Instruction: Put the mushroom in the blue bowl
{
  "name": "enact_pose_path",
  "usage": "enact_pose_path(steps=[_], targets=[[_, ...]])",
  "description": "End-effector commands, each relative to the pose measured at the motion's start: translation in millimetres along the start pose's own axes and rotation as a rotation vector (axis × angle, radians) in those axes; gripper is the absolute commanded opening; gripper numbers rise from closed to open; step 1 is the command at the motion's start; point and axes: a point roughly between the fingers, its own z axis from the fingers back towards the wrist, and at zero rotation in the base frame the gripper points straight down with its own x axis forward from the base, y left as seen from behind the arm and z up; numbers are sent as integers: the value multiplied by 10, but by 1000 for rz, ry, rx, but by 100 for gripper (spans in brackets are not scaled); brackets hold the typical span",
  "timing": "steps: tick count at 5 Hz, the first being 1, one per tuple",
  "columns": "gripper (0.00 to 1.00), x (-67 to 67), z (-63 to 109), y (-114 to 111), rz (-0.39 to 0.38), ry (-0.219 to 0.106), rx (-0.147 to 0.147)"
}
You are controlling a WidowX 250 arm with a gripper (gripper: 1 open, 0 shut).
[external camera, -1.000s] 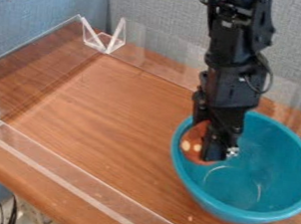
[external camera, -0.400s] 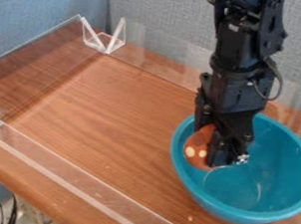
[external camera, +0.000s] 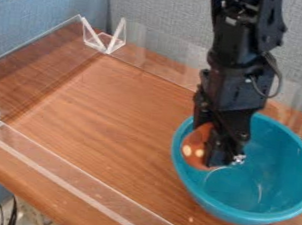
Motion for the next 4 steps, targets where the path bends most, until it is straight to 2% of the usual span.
enact_pose_path(steps=[1, 2, 3, 4], targets=[[0, 75, 183, -104, 3, -61, 41], [0, 95, 181, -176, 18, -64, 49], [100, 27, 66, -236, 33, -60, 43], [100, -54, 152, -261, 9, -63, 38]])
